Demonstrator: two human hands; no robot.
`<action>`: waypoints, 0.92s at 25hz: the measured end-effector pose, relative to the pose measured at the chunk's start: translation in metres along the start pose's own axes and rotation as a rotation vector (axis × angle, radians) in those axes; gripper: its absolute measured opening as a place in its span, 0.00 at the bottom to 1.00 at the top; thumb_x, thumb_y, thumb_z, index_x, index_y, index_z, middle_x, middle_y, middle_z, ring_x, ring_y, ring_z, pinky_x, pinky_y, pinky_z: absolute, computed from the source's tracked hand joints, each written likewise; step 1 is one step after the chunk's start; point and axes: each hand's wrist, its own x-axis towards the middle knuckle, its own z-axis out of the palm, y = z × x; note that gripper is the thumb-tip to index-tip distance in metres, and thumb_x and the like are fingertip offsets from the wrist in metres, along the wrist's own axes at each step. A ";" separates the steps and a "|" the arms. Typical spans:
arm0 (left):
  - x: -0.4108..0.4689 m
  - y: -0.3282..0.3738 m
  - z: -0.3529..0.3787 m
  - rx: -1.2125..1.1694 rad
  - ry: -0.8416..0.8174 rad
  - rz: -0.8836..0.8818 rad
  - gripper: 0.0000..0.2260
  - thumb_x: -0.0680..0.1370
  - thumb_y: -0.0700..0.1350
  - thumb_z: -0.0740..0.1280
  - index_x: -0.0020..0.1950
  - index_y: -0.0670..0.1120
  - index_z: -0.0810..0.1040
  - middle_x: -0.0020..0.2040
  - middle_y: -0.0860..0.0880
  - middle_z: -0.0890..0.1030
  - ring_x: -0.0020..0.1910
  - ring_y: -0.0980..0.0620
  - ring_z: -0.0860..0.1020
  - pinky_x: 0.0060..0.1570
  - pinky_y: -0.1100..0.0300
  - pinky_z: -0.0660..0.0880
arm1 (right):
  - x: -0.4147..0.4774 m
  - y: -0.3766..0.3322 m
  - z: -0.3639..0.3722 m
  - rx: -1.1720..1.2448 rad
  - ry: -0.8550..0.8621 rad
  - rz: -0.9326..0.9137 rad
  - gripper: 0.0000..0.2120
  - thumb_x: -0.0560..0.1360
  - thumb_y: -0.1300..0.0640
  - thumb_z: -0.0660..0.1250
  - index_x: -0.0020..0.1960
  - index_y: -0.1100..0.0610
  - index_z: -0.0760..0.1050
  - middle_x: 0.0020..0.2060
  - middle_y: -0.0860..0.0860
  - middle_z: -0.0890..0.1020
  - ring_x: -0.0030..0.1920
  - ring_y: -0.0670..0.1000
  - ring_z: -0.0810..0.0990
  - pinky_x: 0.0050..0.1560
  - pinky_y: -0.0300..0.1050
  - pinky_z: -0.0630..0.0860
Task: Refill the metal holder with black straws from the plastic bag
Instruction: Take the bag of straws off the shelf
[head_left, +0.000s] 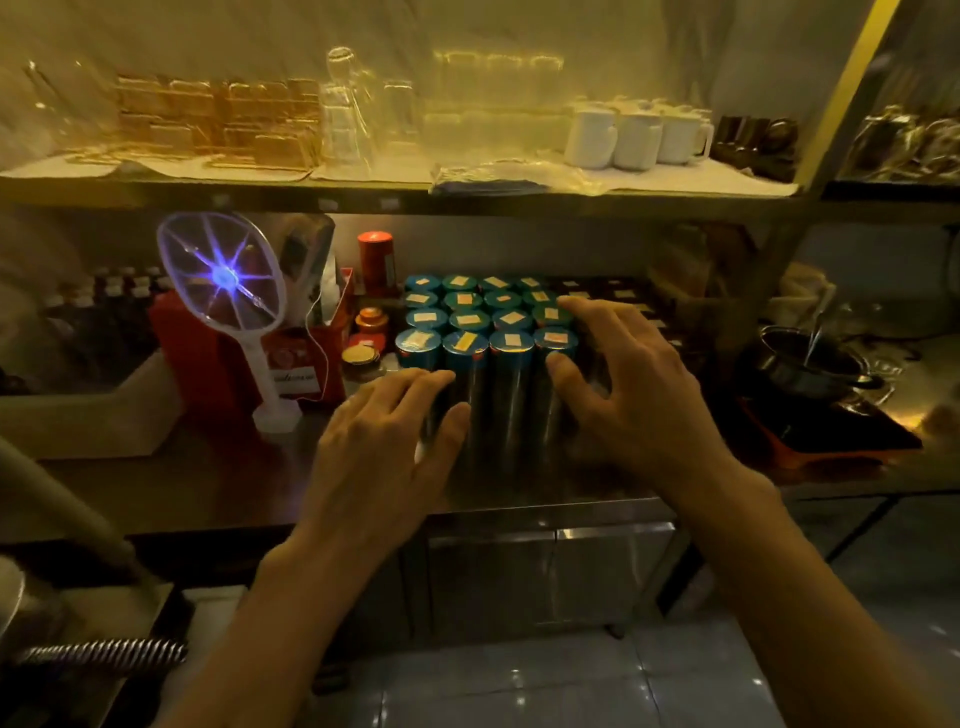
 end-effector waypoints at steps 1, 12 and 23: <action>0.013 -0.009 0.005 0.005 0.000 0.013 0.24 0.79 0.62 0.51 0.67 0.51 0.72 0.64 0.48 0.77 0.63 0.48 0.76 0.60 0.45 0.75 | 0.013 0.002 0.007 -0.024 -0.007 -0.010 0.24 0.78 0.47 0.63 0.72 0.48 0.64 0.67 0.50 0.72 0.66 0.51 0.71 0.55 0.44 0.67; 0.178 -0.060 0.077 0.098 0.057 0.141 0.20 0.76 0.57 0.63 0.65 0.49 0.76 0.62 0.47 0.79 0.61 0.46 0.77 0.60 0.47 0.74 | 0.152 0.083 0.066 -0.156 0.002 -0.126 0.22 0.76 0.46 0.65 0.68 0.49 0.70 0.64 0.49 0.75 0.65 0.51 0.72 0.62 0.51 0.72; 0.372 -0.066 0.139 0.435 0.072 0.156 0.38 0.71 0.56 0.73 0.76 0.49 0.62 0.74 0.41 0.67 0.73 0.40 0.65 0.71 0.44 0.64 | 0.317 0.207 0.100 -0.211 -0.017 -0.232 0.32 0.72 0.48 0.71 0.73 0.51 0.64 0.68 0.53 0.71 0.68 0.56 0.71 0.65 0.53 0.70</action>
